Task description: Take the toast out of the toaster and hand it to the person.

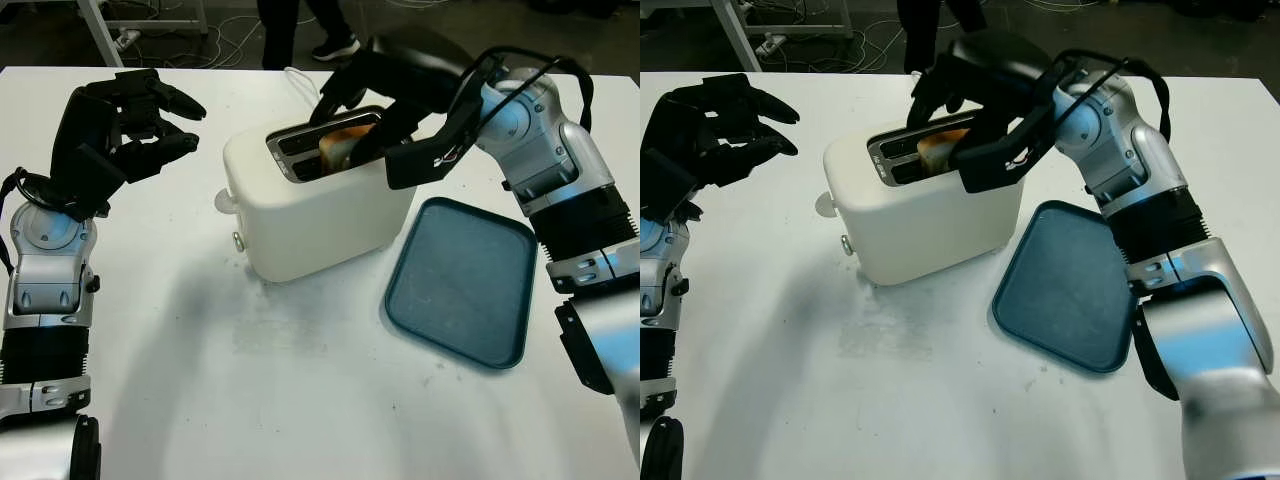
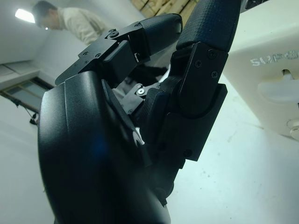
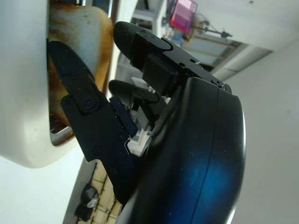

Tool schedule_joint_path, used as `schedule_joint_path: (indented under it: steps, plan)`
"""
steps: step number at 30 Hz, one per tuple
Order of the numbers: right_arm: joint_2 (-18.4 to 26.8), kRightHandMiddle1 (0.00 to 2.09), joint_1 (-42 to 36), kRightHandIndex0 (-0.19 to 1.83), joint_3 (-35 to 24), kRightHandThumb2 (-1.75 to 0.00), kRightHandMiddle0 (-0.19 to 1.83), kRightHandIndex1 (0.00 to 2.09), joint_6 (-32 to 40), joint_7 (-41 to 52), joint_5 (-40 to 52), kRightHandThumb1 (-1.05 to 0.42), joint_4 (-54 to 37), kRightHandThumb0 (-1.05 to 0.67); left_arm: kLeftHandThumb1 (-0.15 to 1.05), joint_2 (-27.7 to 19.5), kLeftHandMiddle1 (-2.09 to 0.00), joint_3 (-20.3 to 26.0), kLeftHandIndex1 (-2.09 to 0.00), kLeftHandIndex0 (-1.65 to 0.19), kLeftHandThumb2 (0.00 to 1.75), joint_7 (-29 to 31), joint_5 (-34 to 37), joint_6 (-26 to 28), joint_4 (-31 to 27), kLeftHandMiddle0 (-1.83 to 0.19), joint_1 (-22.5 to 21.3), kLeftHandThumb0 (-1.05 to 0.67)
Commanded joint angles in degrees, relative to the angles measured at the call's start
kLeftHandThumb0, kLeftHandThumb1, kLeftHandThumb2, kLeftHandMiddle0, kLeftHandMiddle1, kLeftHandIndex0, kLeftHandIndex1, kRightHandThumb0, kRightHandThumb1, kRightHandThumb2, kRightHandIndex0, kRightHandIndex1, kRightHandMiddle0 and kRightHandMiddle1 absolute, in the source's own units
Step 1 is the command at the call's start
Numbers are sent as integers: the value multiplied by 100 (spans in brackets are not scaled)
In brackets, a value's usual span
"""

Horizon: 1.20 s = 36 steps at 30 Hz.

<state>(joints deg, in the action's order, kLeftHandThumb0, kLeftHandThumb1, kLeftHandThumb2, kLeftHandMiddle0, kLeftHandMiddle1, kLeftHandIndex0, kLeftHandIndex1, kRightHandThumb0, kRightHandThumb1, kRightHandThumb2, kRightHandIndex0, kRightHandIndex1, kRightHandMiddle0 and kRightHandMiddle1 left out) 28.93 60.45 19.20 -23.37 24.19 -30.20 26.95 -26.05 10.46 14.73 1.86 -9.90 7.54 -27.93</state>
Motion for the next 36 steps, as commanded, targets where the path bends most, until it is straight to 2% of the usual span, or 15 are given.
schedule_joint_path:
  steps: [1, 7, 13, 17, 18, 19, 21, 26, 29, 36]
  plan:
    - [40, 8, -85, 72, 39, 0, 102, 75, -143, -87, -63, -64, 32, -46, 92, -28, -87, 31, -82, -82, 8, -26, -19, -37, -24, -97, 82, -105]
    - [51, 7, -164, 72, -10, -1, 102, 71, 57, 128, 10, -66, -142, -44, 92, -40, -86, 23, -82, -81, 8, -27, -33, -111, -3, -97, 94, -105]
    - [90, 10, -205, 88, -13, 0, 110, 73, -120, 155, 67, -66, -130, -47, 92, -35, -86, 19, -82, -81, 8, -40, -36, -51, -29, -97, 98, -105]
    - [84, 21, -253, 102, 3, -1, 123, 102, 186, 320, -29, -72, -337, -47, 92, -44, -86, 9, -82, -81, 9, -61, -73, -54, -30, -97, 99, -105]
    - [92, 43, -271, 105, 11, -1, 121, 118, 258, 349, -71, -74, -400, -49, 92, -40, -86, 12, -83, -81, 9, -53, -55, -51, -27, -97, 98, -105]
    - [112, 75, -285, 107, 34, 0, 111, 130, 295, 357, -140, -76, -454, -51, 92, -34, -87, 17, -83, -81, 9, -40, -29, -46, -23, -97, 98, -105]
    - [172, 117, -310, 113, 90, -1, 101, 144, 208, 283, -285, -81, -496, -56, 92, -25, -87, 22, -83, -81, 8, -40, -14, -50, -21, -97, 99, -105]
    - [283, 144, -319, 116, 207, -2, 103, 162, -120, 72, -492, -90, -416, -59, 92, -18, -86, 27, -83, -82, 7, -34, 15, 21, -60, -98, 106, -105]
    - [327, 169, -295, 117, 264, -11, 95, 173, -285, -30, -550, -92, -316, -56, 92, -18, -86, 24, -83, -82, 7, -41, 2, -8, -58, -98, 109, -105]
    - [330, 175, -184, 115, 259, -24, 88, 175, -511, -254, -576, -92, -82, -52, 92, -31, -86, 19, -82, -81, 8, -43, -27, -71, -20, -97, 113, -105]
